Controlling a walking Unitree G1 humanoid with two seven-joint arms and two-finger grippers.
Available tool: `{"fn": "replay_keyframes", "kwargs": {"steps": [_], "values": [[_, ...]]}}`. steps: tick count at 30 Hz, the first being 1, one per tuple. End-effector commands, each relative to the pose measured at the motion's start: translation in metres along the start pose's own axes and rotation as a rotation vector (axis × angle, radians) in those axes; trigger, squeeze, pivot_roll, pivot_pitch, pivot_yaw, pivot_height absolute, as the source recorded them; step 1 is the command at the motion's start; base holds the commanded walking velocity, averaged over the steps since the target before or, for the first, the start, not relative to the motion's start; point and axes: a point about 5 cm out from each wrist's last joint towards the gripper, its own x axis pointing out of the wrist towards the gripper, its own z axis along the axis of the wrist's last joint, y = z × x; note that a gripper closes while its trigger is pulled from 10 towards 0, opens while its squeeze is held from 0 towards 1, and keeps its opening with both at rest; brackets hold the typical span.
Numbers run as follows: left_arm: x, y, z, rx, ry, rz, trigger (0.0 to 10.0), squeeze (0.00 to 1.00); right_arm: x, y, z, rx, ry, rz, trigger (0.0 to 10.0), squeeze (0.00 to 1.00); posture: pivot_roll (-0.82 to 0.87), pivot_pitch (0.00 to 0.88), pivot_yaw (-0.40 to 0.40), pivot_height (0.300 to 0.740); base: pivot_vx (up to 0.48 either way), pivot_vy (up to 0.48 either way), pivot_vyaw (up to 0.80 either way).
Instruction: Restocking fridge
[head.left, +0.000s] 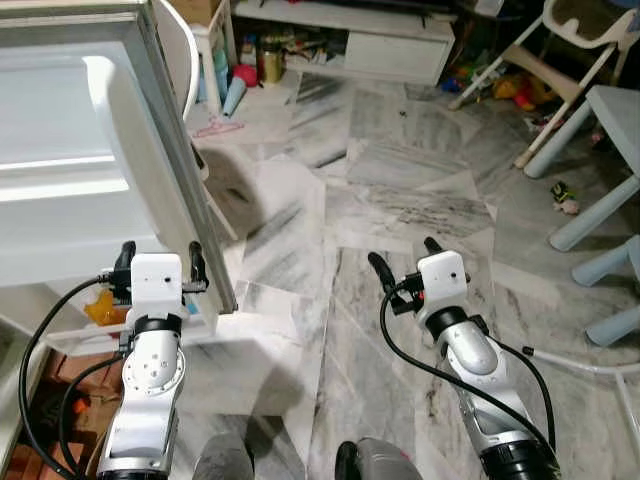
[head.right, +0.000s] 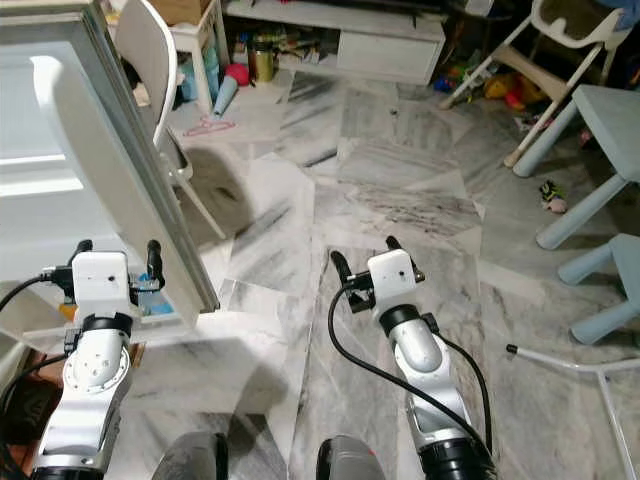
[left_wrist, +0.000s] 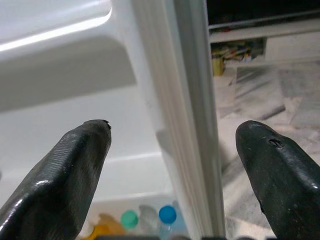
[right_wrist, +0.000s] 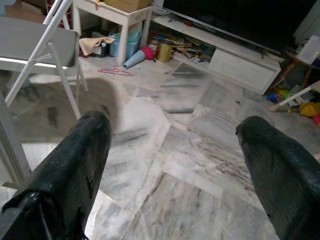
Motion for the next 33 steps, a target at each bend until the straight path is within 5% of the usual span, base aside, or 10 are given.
{"fn": "replay_keyframes", "kwargs": {"steps": [1, 4, 10, 12, 15, 18, 31, 33], "values": [[0.005, 0.003, -0.005, 0.012, 0.043, 0.008, 10.0, 0.00, 0.002, -0.002, 0.002, -0.008, -0.008, -0.004, 10.0, 0.00, 0.08, 0.126, -0.062, 0.740, 0.000, 0.000, 0.00], [0.018, 0.006, -0.008, 0.014, 0.064, 0.027, 10.0, 0.00, 0.002, -0.002, 0.002, -0.007, -0.010, -0.007, 10.0, 0.00, 0.07, 0.124, -0.062, 0.740, 0.000, 0.000, 0.00], [0.072, 0.002, -0.006, 0.049, 0.104, 0.067, 10.0, 0.00, 0.001, -0.002, 0.005, -0.008, -0.020, -0.017, 10.0, 0.00, 0.05, 0.122, -0.062, 0.740, 0.000, 0.000, 0.00], [0.092, -0.005, -0.001, 0.053, 0.144, 0.066, 10.0, 0.00, 0.001, -0.003, 0.006, -0.008, -0.024, -0.022, 10.0, 0.00, 0.03, 0.119, -0.057, 0.740, 0.000, 0.000, 0.00], [0.102, -0.013, 0.007, 0.038, 0.149, 0.049, 10.0, 0.00, 0.000, -0.004, 0.006, -0.010, -0.026, -0.030, 10.0, 0.00, 0.02, 0.116, -0.053, 0.740, 0.000, 0.000, 0.00], [0.115, -0.031, 0.031, 0.030, 0.077, -0.006, 10.0, 0.00, -0.003, -0.007, 0.006, -0.015, -0.027, -0.053, 10.0, 0.00, 0.01, 0.116, -0.045, 0.740, 0.000, 0.000, 0.00], [0.115, -0.038, 0.040, -0.004, 0.008, -0.025, 10.0, 0.00, -0.007, -0.009, 0.005, -0.019, -0.024, -0.067, 10.0, 0.00, 0.01, 0.123, -0.040, 0.740, 0.000, 0.000, 0.00], [0.068, -0.004, 0.024, 0.003, -0.102, 0.009, 10.0, 0.00, -0.001, -0.007, 0.007, -0.024, -0.035, -0.059, 10.0, 0.00, 0.06, 0.136, -0.057, 0.740, 0.000, 0.000, 0.00]]}}
